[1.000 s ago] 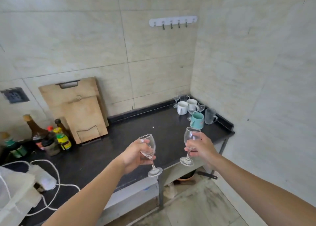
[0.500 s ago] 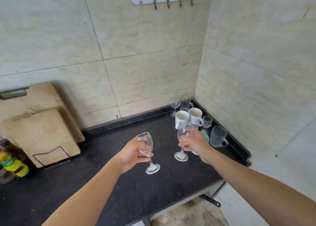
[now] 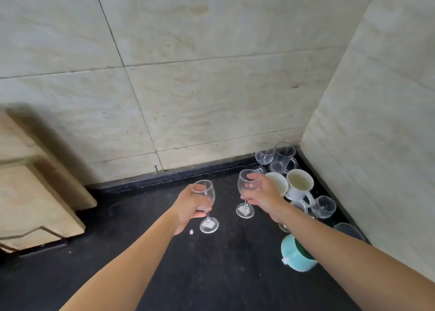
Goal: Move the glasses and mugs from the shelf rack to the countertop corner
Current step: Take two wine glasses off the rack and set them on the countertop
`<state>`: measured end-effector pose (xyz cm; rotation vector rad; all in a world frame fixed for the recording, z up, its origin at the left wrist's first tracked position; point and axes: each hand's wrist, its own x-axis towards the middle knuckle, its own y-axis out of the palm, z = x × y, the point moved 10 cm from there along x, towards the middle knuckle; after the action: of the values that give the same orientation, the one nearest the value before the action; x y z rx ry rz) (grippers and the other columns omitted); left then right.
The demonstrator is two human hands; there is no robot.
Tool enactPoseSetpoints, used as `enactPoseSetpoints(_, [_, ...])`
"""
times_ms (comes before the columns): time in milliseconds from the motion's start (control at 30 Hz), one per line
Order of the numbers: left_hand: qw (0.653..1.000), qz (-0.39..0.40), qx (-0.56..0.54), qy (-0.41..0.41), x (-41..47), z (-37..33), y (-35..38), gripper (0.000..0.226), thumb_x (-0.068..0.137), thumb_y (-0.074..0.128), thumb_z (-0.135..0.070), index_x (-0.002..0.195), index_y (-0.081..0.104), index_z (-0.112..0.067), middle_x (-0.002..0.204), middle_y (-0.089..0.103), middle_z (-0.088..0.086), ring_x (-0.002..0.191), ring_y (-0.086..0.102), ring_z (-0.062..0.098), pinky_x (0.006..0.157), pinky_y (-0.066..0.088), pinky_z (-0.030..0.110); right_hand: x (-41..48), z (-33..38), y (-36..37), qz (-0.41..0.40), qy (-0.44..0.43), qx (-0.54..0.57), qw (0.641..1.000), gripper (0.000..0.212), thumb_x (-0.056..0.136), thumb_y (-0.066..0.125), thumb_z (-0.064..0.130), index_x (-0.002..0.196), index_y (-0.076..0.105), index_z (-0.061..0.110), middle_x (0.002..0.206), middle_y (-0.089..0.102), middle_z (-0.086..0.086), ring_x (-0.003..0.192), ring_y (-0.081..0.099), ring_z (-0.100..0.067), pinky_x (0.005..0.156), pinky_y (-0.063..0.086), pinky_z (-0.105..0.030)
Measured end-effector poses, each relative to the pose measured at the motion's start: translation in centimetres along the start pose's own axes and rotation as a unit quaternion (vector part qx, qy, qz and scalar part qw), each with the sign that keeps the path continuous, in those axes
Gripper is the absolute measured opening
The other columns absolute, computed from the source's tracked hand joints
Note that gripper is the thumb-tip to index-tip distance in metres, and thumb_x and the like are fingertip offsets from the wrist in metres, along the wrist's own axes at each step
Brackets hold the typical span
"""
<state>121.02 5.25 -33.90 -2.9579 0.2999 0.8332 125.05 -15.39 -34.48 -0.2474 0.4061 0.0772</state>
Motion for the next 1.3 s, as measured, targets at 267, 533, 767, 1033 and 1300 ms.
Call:
enactPoseSetpoints(267, [0.997,-0.055,0.029,0.037,11.5,0.2,-2.3,0.045,0.059,0.061,0.003,0.076,0.064,-0.038,0.082,0.059,-0.002,0.077,0.056,0.017,0.07,0.047,0.027,12.3,-1.6,2.2,-0.031,-0.025,-0.046,0.998,0.071,0.07,0.077,0.001,0.132,0.049,0.025,0.111,0.058,0.003,0.103,0.06,-0.018,0.075,0.049,-0.027])
enactPoseSetpoints(533, [0.993,-0.093,0.058,0.04,16.5,2.3,-3.9,0.058,0.066,0.069,0.007,0.114,0.055,-0.024,0.108,0.063,0.004,0.103,0.062,0.027,0.087,0.055,0.045,16.6,-3.8,2.4,-0.059,-0.036,-0.089,0.994,0.072,0.068,0.082,0.003,0.13,0.05,0.021,0.12,0.057,-0.003,0.102,0.06,-0.016,0.074,0.044,-0.017])
enactPoseSetpoints(767, [0.99,-0.091,0.095,0.056,18.6,2.3,-3.8,0.075,0.07,0.078,-0.003,0.134,0.043,-0.022,0.119,0.06,0.0,0.108,0.059,0.02,0.092,0.051,0.035,17.4,-4.6,2.3,-0.061,-0.031,-0.098,0.993,0.073,0.067,0.085,0.007,0.125,0.047,0.028,0.117,0.059,0.004,0.109,0.059,-0.014,0.092,0.049,-0.032])
enactPoseSetpoints(1033, [0.967,-0.147,0.202,-0.052,12.6,5.6,-6.2,0.042,0.086,0.065,-0.014,0.126,0.054,-0.012,0.107,0.066,0.009,0.096,0.062,0.024,0.084,0.048,0.031,12.0,-5.2,0.8,-0.037,0.054,-0.277,0.959,0.052,0.082,0.07,0.028,0.13,0.056,0.015,0.113,0.07,-0.005,0.104,0.064,-0.025,0.092,0.05,-0.039])
enactPoseSetpoints(1300, [0.826,-0.125,0.548,-0.027,0.4,5.0,-4.8,0.04,0.089,0.047,-0.022,0.129,0.051,-0.021,0.118,0.063,0.003,0.106,0.059,0.028,0.083,0.047,0.037,2.9,1.0,6.5,0.1,-0.174,-0.586,0.785,0.036,0.095,0.047,0.031,0.127,0.056,0.017,0.123,0.062,-0.007,0.105,0.061,-0.032,0.084,0.05,-0.042])
